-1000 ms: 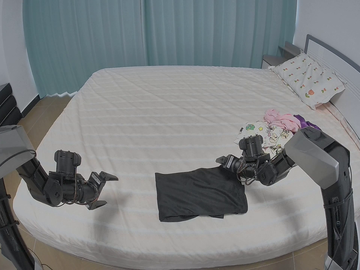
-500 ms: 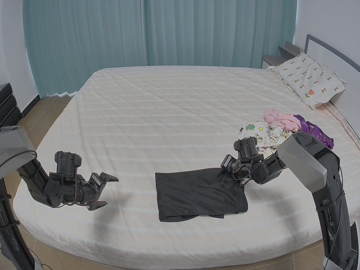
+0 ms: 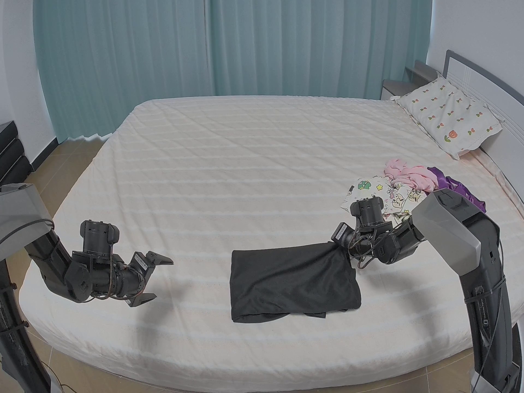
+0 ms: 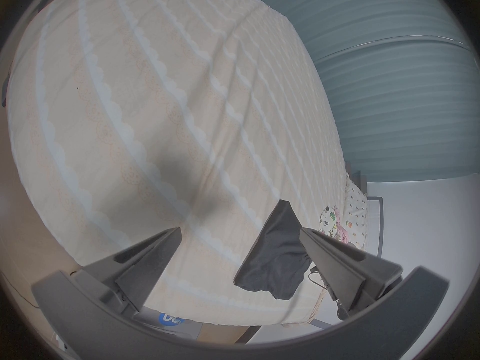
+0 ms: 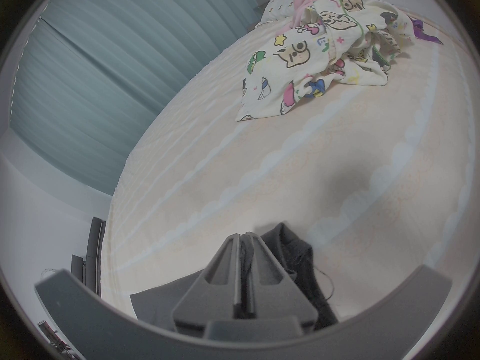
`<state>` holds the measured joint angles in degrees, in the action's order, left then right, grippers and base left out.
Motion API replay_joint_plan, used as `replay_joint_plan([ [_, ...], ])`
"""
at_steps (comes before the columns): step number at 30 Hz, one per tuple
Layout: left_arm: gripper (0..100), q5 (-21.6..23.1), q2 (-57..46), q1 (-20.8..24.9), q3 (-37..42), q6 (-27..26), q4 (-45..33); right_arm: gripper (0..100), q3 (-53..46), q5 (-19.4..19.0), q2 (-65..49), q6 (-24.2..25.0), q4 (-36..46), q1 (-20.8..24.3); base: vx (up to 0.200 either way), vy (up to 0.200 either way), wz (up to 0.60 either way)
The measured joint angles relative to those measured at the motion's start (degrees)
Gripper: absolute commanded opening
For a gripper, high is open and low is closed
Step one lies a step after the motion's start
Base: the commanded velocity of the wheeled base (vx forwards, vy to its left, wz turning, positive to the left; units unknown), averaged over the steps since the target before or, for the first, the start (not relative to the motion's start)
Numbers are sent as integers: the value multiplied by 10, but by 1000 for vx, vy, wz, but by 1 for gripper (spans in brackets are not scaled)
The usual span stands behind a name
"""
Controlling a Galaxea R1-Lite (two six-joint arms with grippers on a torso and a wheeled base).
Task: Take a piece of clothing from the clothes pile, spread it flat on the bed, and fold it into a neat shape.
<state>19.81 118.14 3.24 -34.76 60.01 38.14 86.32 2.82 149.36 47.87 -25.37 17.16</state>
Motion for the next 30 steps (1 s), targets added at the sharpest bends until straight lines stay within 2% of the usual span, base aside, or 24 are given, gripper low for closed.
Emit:
replay_joint_plan([
  [7,100,-1,0,1,0,0,0,0,-1,0,-2,-2,1,-11,0,0,0],
  [8,100,-1,0,1,0,0,0,100,-3,-1,-2,-2,1,-11,0,0,0],
  [17,100,-1,0,1,0,0,0,100,-41,-12,-25,-2,-4,-13,0,0,0],
  [22,100,-1,0,1,0,0,0,100,-107,-53,-59,-8,-5,-15,0,0,0],
  [30,100,-1,0,1,0,0,0,100,-248,-98,-107,-80,-48,-21,0,0,0],
])
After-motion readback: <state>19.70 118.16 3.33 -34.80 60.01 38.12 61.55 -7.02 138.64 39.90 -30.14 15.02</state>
